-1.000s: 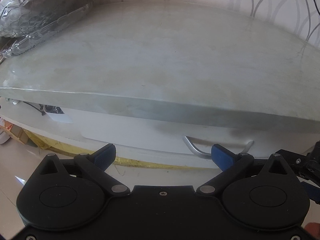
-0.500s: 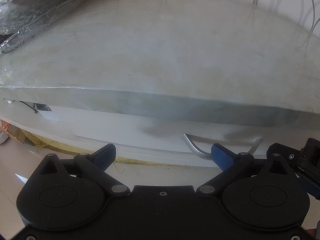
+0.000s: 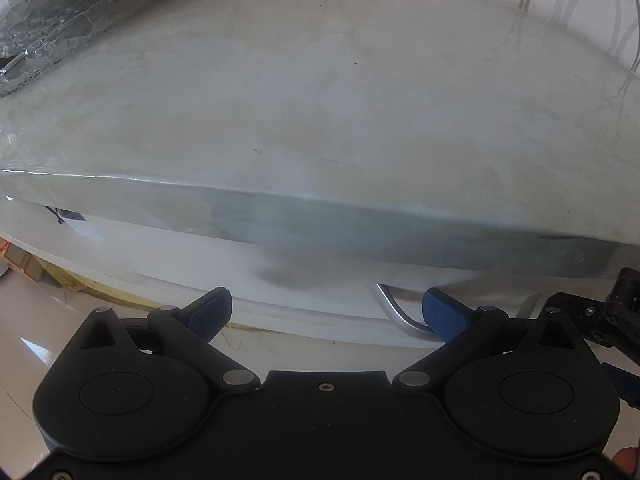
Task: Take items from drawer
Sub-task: 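Close the right gripper around the silver drawer handle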
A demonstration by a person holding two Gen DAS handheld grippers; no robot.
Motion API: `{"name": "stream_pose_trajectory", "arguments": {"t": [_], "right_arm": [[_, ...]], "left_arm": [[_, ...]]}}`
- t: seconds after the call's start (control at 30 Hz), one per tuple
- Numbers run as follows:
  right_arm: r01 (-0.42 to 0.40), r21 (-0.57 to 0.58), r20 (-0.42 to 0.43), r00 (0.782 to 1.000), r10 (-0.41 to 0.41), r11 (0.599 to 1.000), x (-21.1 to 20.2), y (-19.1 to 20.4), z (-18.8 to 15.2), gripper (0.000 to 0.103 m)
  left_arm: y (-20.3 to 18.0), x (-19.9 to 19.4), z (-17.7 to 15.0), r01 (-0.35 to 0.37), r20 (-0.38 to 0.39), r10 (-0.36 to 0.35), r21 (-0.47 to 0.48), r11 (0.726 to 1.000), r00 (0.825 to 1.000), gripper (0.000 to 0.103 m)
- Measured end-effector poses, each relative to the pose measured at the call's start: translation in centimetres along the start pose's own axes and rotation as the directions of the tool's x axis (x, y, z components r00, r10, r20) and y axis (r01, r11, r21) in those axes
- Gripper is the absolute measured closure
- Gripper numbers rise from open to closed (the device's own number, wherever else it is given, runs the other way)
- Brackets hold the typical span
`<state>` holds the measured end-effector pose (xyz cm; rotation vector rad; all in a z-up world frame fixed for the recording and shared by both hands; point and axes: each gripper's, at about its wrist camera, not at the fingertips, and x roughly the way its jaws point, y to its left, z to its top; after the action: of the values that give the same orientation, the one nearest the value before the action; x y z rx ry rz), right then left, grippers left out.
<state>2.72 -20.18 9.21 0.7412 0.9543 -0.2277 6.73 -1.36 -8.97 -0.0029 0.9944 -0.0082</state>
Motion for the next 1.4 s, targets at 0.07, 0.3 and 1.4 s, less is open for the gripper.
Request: {"name": "stream_pose_trajectory", "arguments": {"t": [0.07, 0.3, 1.4], "right_arm": [[-0.023, 0.008, -0.011, 1.000, 0.023, 1.000, 0.0, -0.1, 0.0, 0.000], [-0.064, 0.009, -0.054, 0.996, 0.064, 0.998, 1.0, 0.4, -0.4, 0.016], [-0.072, 0.018, -0.099, 0.992, 0.073, 0.997, -0.3, 2.8, -0.3, 0.072]], "left_arm": [[-0.1, -0.1, -0.2, 0.000, 0.002, 0.000, 0.004, 1.000, 1.000, 0.000], [0.4, -0.3, -0.7, 0.022, -0.009, -0.022, -0.013, 1.000, 1.000, 0.000], [-3.1, -3.8, -3.6, 0.095, -0.058, -0.089, 0.108, 0.990, 0.994, 0.018]]}}
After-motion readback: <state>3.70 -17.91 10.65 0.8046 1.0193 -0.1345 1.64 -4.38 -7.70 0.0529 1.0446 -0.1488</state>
